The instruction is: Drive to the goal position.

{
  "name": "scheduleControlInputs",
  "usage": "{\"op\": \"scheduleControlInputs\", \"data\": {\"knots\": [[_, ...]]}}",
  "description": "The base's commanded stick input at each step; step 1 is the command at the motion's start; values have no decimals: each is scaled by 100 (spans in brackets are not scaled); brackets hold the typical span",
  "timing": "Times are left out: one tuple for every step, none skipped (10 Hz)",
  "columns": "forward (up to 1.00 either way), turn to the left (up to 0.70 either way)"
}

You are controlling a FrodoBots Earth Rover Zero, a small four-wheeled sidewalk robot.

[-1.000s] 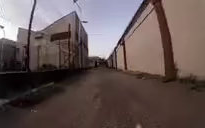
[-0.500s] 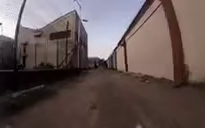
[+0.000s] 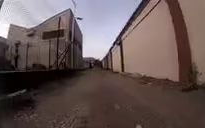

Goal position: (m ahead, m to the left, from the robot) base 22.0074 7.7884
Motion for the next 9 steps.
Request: {"op": "scheduleControlInputs", "data": {"knots": [[100, 0], [100, 0], [100, 0], [100, 0], [100, 0], [100, -4], [100, -17], [100, -15], [100, -13]]}}
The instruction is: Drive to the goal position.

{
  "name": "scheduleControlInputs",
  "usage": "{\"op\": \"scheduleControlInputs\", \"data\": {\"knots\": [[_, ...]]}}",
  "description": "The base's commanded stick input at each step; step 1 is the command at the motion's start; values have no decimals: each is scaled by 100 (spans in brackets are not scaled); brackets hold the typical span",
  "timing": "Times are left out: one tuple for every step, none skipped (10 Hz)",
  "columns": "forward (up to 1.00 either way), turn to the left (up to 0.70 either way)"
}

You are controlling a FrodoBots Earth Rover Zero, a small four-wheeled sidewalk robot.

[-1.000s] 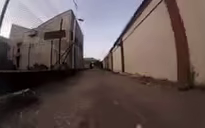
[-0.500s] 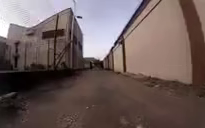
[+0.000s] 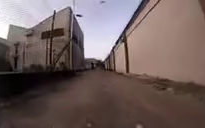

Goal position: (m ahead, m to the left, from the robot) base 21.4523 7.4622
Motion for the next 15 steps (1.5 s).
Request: {"op": "scheduleControlInputs", "data": {"knots": [[100, 0], [100, 0], [100, 0], [100, 0], [100, 0], [100, 0], [100, 0], [100, 0], [100, 0], [100, 0], [100, 0], [100, 3], [100, 0], [100, 0], [100, 0]]}}
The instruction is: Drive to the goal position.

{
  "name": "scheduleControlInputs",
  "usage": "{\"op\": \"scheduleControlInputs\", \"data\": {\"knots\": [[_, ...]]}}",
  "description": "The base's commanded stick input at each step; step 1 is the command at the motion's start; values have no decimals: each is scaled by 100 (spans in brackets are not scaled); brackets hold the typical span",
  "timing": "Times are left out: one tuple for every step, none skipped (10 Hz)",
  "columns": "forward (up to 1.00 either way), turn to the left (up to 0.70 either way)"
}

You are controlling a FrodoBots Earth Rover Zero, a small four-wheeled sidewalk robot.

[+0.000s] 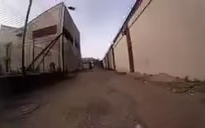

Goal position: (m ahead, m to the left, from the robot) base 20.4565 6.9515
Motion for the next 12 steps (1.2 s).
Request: {"op": "scheduleControlInputs", "data": {"knots": [[100, 0], [100, 6], [100, 17], [100, 26], [100, 34], [100, 0], [100, 0], [100, 0], [100, 0], [100, 0], [100, 0], [100, 0]]}}
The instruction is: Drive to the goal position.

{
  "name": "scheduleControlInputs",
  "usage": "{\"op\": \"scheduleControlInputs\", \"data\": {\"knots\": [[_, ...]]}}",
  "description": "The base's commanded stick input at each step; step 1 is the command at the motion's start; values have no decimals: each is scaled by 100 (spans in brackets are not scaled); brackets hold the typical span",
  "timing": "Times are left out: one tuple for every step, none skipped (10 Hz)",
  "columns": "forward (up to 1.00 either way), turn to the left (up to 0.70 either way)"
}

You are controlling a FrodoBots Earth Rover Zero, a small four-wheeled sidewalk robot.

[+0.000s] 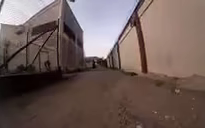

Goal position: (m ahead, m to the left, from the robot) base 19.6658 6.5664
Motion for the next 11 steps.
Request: {"op": "scheduleControlInputs", "data": {"knots": [[100, 0], [100, 0], [100, 0], [100, 0], [100, 0], [100, 0], [100, 0], [100, 0], [100, 0], [100, 0], [100, 0]]}}
